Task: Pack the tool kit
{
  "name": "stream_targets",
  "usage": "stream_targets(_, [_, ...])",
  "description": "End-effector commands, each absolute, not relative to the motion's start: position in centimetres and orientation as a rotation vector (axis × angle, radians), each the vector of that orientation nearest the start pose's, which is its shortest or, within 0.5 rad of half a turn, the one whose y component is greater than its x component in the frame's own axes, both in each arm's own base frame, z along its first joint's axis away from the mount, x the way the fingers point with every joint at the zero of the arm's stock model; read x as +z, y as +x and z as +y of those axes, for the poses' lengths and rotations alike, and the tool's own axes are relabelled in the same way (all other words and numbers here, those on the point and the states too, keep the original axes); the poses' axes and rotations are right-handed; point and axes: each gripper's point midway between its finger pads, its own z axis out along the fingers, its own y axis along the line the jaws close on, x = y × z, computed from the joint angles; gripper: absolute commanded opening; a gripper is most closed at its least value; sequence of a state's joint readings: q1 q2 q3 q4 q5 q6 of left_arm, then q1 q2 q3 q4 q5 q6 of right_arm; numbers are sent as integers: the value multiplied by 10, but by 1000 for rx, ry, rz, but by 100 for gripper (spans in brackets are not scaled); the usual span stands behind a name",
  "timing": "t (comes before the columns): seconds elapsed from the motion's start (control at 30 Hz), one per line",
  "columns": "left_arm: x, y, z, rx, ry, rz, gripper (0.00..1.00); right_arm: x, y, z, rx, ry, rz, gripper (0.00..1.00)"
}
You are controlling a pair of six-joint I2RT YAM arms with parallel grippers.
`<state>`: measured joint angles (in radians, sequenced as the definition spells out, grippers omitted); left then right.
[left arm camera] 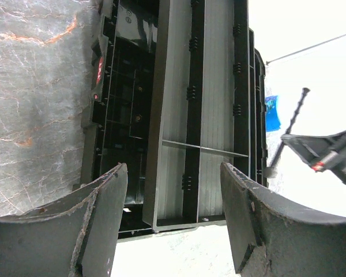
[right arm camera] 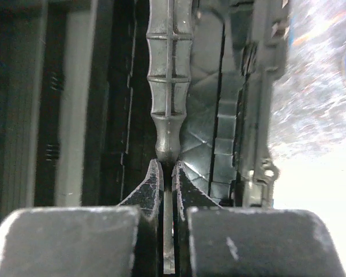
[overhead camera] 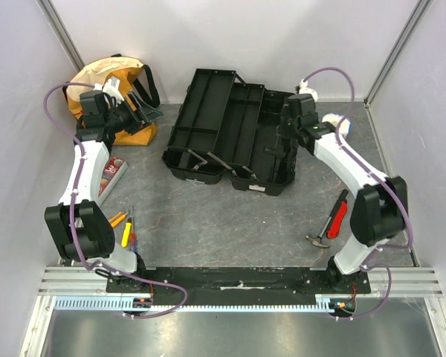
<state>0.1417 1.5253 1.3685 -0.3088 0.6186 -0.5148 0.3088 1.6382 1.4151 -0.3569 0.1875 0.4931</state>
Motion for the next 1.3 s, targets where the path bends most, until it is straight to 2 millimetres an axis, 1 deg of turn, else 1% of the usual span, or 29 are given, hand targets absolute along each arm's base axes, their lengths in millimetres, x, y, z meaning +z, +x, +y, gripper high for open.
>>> stream_targets(0.0, [298,435,-62,-863,-185,1982,71,199,487,152,290,267,2116,0])
stream_targets(0.03, [297,435,-62,-864,-187,1985,71,190,490,157,302,262,2134,0])
stream_targets(0.13, [296,436,-63,-866,-188,1986,71,165,501,177,359,238,2176,0])
stream_targets(0.27, [295,436,-64,-880,-195,1986,71,131,515,202,425,281,2227,0])
stream_targets(0.33, [296,436,-65,-887,-193,1985,71,121,525,215,463,306,2235,0])
stream_targets(0.4, [295,436,-65,-888,-194,1986,71,105,534,226,476,318,2249,0])
stream_targets(0.47, [295,436,-65,-894,-194,1987,71,93,539,235,486,329,2267,0])
stream_targets(0.5, [295,436,-66,-895,-192,1988,71,90,541,236,488,344,2272,2])
stream_targets(0.53, [294,436,-66,-897,-191,1988,71,85,541,237,490,356,2279,6])
stream_targets(0.57, [295,437,-66,-897,-194,1987,71,85,541,237,487,374,2281,13])
stream_targets(0.63, [293,437,-67,-904,-194,1990,71,89,542,235,475,396,2277,24])
stream_targets(0.67, [293,439,-67,-907,-195,1990,71,95,542,231,458,408,2267,28])
stream_targets(0.7, [293,439,-67,-908,-196,1990,71,99,541,230,453,407,2266,32])
stream_targets(0.77, [293,439,-67,-914,-195,1990,71,112,539,222,417,423,2246,37])
stream_targets(0.8, [294,439,-68,-917,-192,1988,71,118,537,218,403,432,2239,39])
stream_targets(0.93, [292,438,-68,-913,-193,1992,71,147,524,208,386,435,2204,39])
stream_targets(1.03, [291,436,-70,-920,-192,1993,71,179,511,198,382,428,2152,39])
stream_targets(1.13, [292,436,-71,-923,-186,1991,71,216,494,177,323,425,2090,38])
stream_targets(1.2, [293,437,-72,-928,-184,1992,71,227,480,156,231,441,2084,40])
stream_targets(1.27, [294,437,-74,-933,-178,1990,71,224,459,129,125,485,2103,44])
